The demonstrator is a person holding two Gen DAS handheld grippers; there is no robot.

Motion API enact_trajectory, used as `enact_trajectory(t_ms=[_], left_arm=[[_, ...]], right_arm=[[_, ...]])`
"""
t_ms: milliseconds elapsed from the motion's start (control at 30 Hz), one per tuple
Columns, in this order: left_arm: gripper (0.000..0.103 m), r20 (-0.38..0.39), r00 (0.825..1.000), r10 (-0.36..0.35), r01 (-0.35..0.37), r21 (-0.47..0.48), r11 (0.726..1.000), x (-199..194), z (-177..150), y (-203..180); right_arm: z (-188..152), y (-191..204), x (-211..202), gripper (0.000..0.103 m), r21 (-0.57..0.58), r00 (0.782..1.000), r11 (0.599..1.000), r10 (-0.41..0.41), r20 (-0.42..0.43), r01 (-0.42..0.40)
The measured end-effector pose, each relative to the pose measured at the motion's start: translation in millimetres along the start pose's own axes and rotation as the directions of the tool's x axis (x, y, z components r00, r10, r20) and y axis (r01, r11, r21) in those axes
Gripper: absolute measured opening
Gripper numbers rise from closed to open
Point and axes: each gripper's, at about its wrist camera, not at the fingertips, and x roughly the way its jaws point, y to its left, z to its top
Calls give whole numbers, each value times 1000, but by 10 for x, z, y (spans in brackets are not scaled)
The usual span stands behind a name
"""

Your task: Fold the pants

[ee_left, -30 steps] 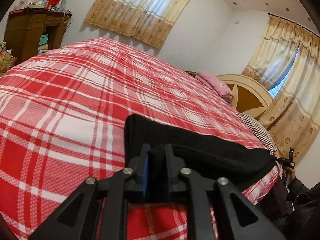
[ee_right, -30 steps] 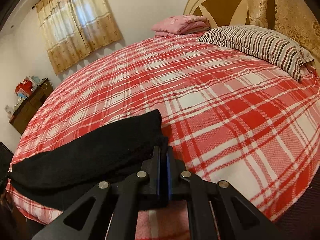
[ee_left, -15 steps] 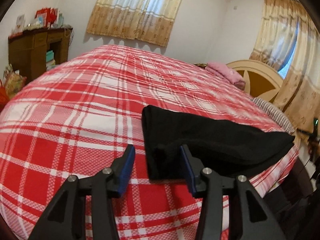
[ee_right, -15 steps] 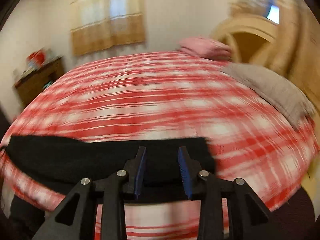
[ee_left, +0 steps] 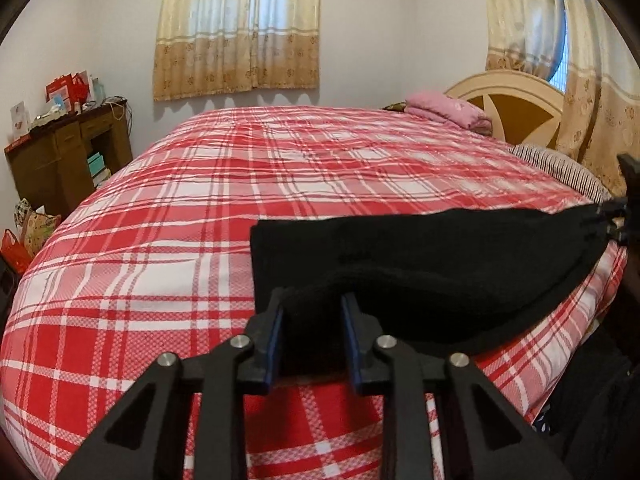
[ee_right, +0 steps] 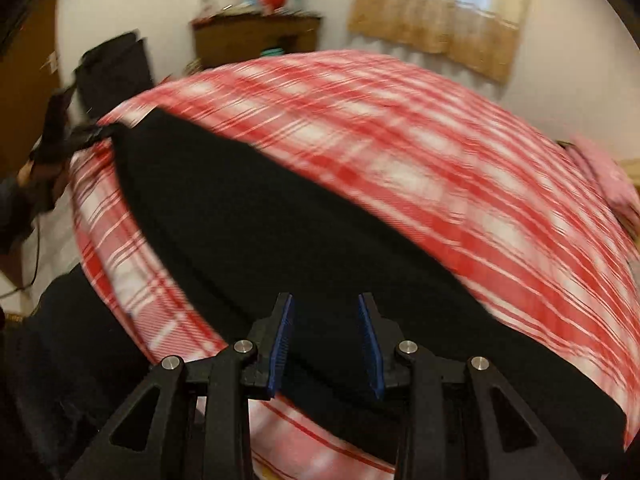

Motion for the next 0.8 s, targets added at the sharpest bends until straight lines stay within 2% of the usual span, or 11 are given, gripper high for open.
enact_trajectory(t_ms=[167,467,500,533,600,700,800], left_arm=[[24,22,998,-61,63,-99,993,-32,24,99],[24,26,997,-79,82,-145,986,-11,58,109],[23,24,997,-77,80,-146,986,-1,66,114],[19,19,997,-76,78,-145,986,13,74,112],[19,16,997,-79,81,-151,985,29,87,120],[17,31,995,-95,99,-159,982,-3,116,136],[16,70,990,-124,134,-169,976,-96,144,169]], right_arm=[[-10,287,244,34,-71,998,997,32,-50,-36],[41,455,507,34,-143,996,989,5,-94,-19],[42,463,526,29,-148,996,989,-2,-94,-13],[52,461,528,14,-150,996,989,-11,-88,-3],[86,435,480,5,-133,997,991,-3,-78,-7],[179,372,300,3,-93,999,995,27,-38,-30],[239,338,112,3,-65,996,994,90,-7,-90]])
